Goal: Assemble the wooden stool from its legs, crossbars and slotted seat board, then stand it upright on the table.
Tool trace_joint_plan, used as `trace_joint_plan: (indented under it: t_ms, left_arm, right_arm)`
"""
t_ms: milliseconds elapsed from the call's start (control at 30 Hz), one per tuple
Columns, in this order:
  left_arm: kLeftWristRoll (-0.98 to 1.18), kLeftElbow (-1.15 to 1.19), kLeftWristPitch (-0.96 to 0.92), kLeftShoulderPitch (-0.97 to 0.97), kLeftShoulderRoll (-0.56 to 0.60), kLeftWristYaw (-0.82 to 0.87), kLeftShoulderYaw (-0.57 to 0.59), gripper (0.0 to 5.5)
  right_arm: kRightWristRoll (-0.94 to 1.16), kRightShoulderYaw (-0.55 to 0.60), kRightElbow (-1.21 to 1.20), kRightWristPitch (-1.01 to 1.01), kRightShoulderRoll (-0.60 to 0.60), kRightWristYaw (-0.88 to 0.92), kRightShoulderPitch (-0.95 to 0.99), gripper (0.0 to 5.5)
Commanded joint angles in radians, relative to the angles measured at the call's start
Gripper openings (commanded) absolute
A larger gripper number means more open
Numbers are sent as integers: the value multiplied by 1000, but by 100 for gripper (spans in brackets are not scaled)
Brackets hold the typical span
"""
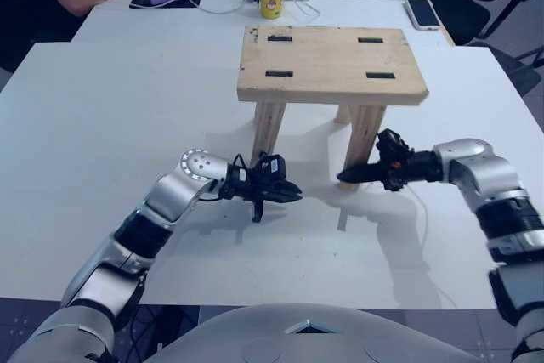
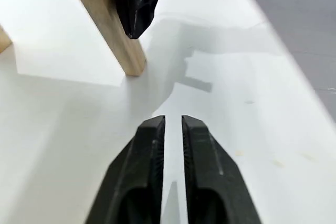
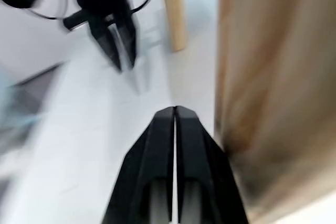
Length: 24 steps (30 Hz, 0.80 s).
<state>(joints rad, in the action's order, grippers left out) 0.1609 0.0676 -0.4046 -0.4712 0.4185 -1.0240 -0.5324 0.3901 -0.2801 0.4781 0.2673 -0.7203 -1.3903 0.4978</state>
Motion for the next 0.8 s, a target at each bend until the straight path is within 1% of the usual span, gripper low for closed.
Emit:
trace_joint_plan:
  t_ms: [33,100,133,167,200,267,300,367,400,433,500,533,600,633,667,700,767,800]
  left_arm:
    - [-180,540,196,-242,-100,194,10,2]
    - [-218,765,277,-339,-128,267,28,2]
    - [-222,867,307,-387,-129,308,50,2]
    - [-235,947,338,-426,-126,339,58,2]
    - [-240,1017,361,-463,-124,378,71,2]
    - [-249,1109,391,-510,-117,439,86,2]
    - [-254,1142,403,-526,-112,478,94,2]
    - [-273,1182,431,-547,-97,564,104,2]
    - [-281,1192,447,-552,-85,610,112,2]
    - [-287,1206,459,-559,-89,608,116,2]
    - [-256,1224,514,-541,-109,605,179,2]
    - [-232,1184,566,-478,-98,576,210,2]
    - [-155,978,633,-283,-48,522,286,2]
    - [-97,849,632,-178,-22,501,342,2]
    - [-6,723,597,-86,-12,491,428,2]
    - [65,620,571,-12,1,479,498,2]
    - [165,503,525,61,12,464,594,2]
    - [198,483,515,68,15,464,629,2]
  right_arm:
    - [-261,-62,340,-355,125,185,235,0]
    - [-397,-125,502,-494,180,309,356,0]
    - [-483,-174,575,-539,209,414,428,0]
    - [-546,-207,633,-566,234,500,485,0]
    - [-605,-233,683,-581,261,628,542,0]
    - [-695,-273,749,-583,308,838,617,0]
    - [-725,-282,770,-590,325,903,632,0]
    - [-717,-254,790,-619,348,931,620,0]
    - [-698,-230,791,-639,355,917,597,0]
    - [-662,-190,793,-652,363,894,571,0]
    - [-608,-124,786,-698,361,867,491,0]
    - [-577,-88,773,-715,359,852,438,0]
    - [-458,17,706,-705,377,792,317,0]
    - [-367,85,623,-666,397,763,237,0]
    - [-257,148,476,-593,424,748,124,0]
    - [-175,184,299,-518,448,768,-10,0]
    - [-61,219,-6,-394,505,854,-215,0]
    - [-42,211,-125,-367,535,905,-284,0]
